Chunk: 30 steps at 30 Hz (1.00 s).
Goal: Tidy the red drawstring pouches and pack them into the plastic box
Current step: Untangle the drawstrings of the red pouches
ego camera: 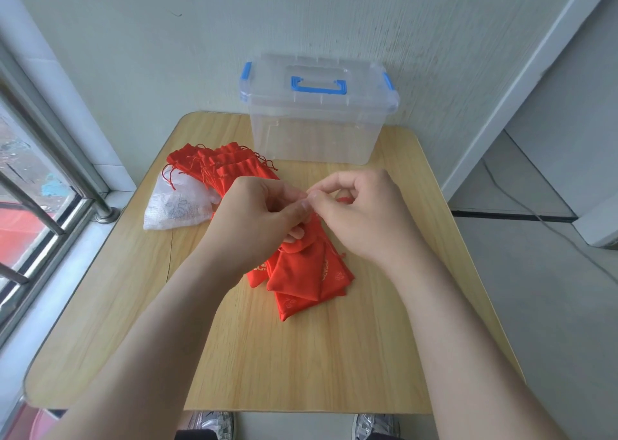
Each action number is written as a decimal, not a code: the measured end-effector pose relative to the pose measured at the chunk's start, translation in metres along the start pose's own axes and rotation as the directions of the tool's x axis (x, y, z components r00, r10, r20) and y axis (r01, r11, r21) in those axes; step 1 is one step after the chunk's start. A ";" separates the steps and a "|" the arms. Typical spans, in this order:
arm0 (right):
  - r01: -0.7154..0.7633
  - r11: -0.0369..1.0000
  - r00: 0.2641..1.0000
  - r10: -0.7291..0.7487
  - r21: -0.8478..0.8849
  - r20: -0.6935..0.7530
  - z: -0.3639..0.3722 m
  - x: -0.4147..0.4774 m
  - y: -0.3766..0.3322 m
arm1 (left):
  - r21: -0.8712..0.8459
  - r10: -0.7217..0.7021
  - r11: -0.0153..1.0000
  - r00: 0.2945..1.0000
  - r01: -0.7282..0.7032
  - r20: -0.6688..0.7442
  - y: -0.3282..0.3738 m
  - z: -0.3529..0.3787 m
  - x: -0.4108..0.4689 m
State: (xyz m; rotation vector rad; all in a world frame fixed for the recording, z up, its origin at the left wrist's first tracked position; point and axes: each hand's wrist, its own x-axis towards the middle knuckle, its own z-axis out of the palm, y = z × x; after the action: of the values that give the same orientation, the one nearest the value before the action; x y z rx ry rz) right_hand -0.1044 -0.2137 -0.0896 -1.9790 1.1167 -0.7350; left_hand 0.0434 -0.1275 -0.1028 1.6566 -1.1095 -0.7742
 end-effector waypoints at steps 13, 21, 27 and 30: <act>-0.104 0.960 0.988 0.069 0.261 0.138 -0.005 0.001 -0.004 | 0.228 0.078 0.971 0.997 -0.077 0.005 0.007 0.003 -0.004; -0.046 0.953 0.996 0.019 0.300 0.091 -0.006 -0.001 -0.001 | 0.409 0.202 0.881 0.971 -0.238 0.128 0.010 0.005 -0.008; -0.086 0.916 0.994 0.103 0.392 -0.025 -0.006 -0.001 0.001 | 0.378 0.203 0.896 0.972 -0.232 0.116 0.013 0.005 -0.011; -0.118 0.867 0.990 0.138 0.485 -0.007 -0.007 -0.001 0.000 | 0.363 0.198 0.908 0.978 -0.208 0.067 0.014 0.006 -0.011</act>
State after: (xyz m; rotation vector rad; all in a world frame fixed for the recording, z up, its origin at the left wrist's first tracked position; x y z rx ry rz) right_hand -0.1106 -0.2147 -0.0857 -1.4577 0.9612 -0.8888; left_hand 0.0297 -0.1208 -0.0921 1.8015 -1.4921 -0.4732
